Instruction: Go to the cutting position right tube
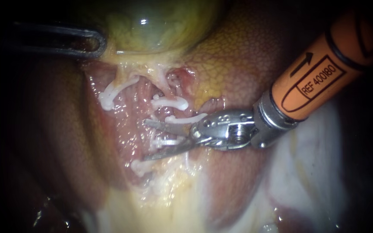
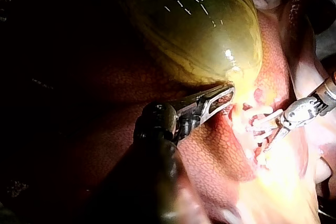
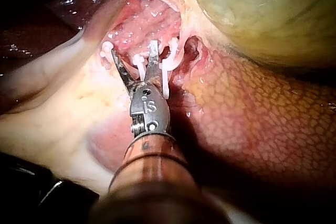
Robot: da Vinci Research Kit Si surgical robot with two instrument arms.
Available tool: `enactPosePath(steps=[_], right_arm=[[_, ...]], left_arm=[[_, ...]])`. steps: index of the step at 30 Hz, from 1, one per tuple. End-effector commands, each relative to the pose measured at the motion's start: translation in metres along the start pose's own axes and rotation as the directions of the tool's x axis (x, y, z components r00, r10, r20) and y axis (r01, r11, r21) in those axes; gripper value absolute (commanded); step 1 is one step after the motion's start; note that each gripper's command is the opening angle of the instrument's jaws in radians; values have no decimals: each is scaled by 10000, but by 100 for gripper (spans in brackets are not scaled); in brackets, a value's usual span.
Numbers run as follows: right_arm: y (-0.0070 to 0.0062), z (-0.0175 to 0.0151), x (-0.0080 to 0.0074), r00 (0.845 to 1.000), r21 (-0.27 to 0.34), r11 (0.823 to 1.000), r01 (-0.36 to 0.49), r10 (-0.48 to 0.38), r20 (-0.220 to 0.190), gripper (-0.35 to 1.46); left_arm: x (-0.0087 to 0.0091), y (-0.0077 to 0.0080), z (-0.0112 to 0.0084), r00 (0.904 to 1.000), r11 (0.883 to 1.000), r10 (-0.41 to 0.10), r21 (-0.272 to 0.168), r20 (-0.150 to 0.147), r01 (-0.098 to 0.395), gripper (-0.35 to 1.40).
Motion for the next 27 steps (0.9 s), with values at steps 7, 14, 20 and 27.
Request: enactPosePath(steps=[7, 14, 20, 27], right_arm=[[-8, 2, 7, 10000, 31, 10000, -8, 8, -4, 121], [-22, -2, 27, 10000, 105, 9999, -77, 77, -19, 121], [-35, -14, 50, 9998, 276, 9995, -181, 181, -8, 121], [-43, -39, 65, 9990, 454, 9980, -439, 441, -38, 116]], left_arm=[[0, 0, 0, 10000, 10000, 0, 3, -1, 0, -35], [0, 0, 0, 10000, 10000, 1, 3, -1, -1, -35], [0, 0, 0, 10000, 10000, 0, 2, -1, 0, -35], [0, 0, 0, 10000, 10000, 0, 2, -1, 0, -35]])
